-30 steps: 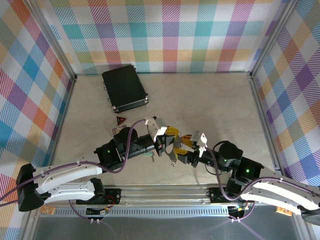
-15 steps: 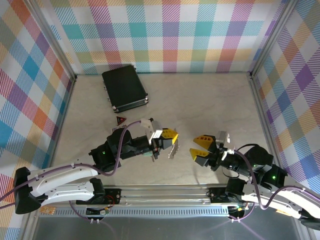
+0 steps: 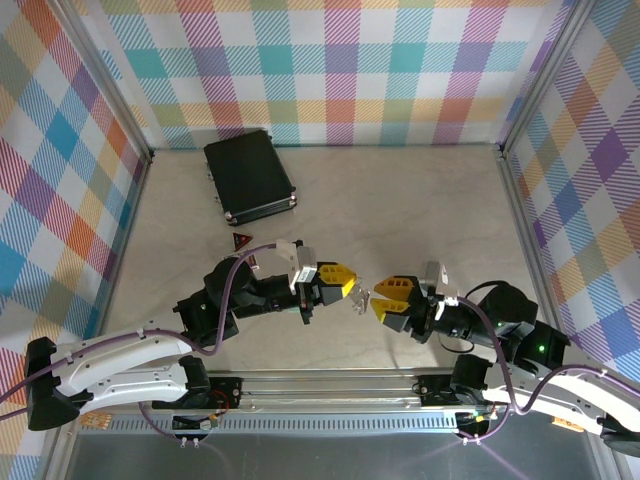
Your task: Put the keys on the keyring
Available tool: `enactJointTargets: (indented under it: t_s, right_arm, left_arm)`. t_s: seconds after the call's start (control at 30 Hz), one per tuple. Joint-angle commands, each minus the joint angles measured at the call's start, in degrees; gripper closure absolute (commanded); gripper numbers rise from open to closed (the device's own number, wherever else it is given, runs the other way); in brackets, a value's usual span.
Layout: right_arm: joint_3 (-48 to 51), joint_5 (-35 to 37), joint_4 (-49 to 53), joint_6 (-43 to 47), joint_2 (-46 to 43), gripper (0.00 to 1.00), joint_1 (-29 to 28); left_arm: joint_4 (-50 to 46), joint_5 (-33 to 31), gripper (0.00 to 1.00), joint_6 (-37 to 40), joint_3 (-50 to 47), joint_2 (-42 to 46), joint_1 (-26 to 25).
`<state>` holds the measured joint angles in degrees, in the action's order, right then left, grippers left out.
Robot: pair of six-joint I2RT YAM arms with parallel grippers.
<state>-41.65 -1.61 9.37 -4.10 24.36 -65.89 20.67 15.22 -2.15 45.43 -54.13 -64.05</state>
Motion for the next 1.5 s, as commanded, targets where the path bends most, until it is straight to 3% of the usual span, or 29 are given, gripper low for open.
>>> enactJointTargets:
  t_s: [0.0,0.53,0.8,1.2,1.47]
  right_arm:
    - [-1.3,-2.0,-3.6,-0.8,-1.5,0.71,-0.4]
    - [-0.8,-2.6,-5.2,-1.3,1.5,0.76,-0.4]
    - [0.3,-0.5,-7.7,-3.2,2.1,0.6,-0.4]
    - [-0.6,-1.7,-7.9,-3.8,4.6,0.68,-0.3]
    - [-2.3,-4.0,-5.0,-4.5,4.8,0.68,-0.3]
  left_arm:
    - [4.2,2.3,1.0,-0.8,-0.4,1.9,-0.5]
    - [5.3,6.3,1.0,-2.5,-0.4,1.7,-0.4]
    - [5.3,6.6,1.0,-2.7,-0.7,1.8,-0.5]
    - [4.3,7.1,1.0,-2.4,-0.7,2.2,-0.4]
    - [4.3,7.9,1.0,-2.4,-0.7,2.1,-0.5]
